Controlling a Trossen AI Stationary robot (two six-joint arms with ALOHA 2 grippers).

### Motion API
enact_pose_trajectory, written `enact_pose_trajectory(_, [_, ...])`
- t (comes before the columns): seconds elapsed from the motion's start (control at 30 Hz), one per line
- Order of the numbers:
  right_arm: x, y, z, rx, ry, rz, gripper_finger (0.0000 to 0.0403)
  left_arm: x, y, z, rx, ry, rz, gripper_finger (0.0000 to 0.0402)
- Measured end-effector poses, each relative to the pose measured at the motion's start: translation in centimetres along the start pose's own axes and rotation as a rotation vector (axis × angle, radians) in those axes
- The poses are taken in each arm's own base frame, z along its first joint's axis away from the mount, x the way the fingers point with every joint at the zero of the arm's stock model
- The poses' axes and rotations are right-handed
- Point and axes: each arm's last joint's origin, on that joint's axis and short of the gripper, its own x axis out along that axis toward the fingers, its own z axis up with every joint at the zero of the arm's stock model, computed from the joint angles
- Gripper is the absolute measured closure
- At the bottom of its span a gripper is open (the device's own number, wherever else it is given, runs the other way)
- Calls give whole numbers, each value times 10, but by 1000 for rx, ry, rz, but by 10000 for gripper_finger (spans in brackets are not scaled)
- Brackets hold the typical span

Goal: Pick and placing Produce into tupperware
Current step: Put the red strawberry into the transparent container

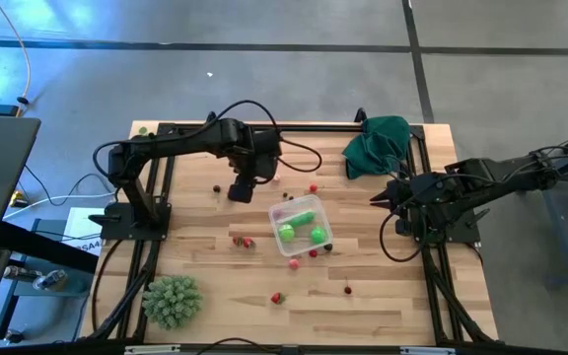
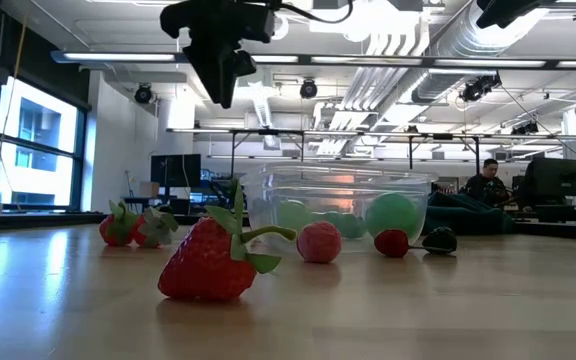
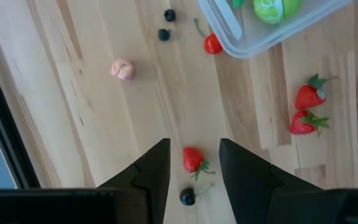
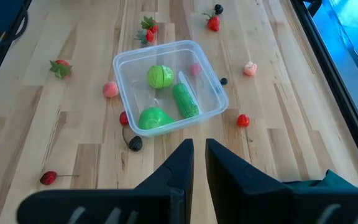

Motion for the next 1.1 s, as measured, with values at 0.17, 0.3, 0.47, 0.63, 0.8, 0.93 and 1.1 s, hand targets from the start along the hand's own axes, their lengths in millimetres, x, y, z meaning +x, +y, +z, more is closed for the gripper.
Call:
enact_pose_trajectory(0.17, [0, 0, 0, 0, 0, 0, 371, 2, -6, -12, 14, 10, -7, 275])
enact_pose_trajectory(0.3, [0, 0, 0, 0, 0, 0, 371, 7, -15, -30, -10, -6, -2, 275])
enact_pose_trajectory(0.47, [0, 0, 0, 0, 0, 0, 371, 6, -26, -52, -81, -95, 9, 275])
enact_pose_trajectory(0.63, [0, 0, 0, 0, 0, 0, 371, 7, -33, -68, -111, -202, 56, 275])
enact_pose_trajectory(0.8, [0, 0, 0, 0, 0, 0, 371, 24, -37, -74, -155, -161, 34, 275])
enact_pose_trajectory(0.93, [0, 0, 0, 0, 0, 0, 371, 45, -35, -75, -310, -121, 69, 275])
enact_pose_trajectory(1.1, [0, 0, 0, 0, 0, 0, 371, 73, -18, -91, -597, -14, 15, 275])
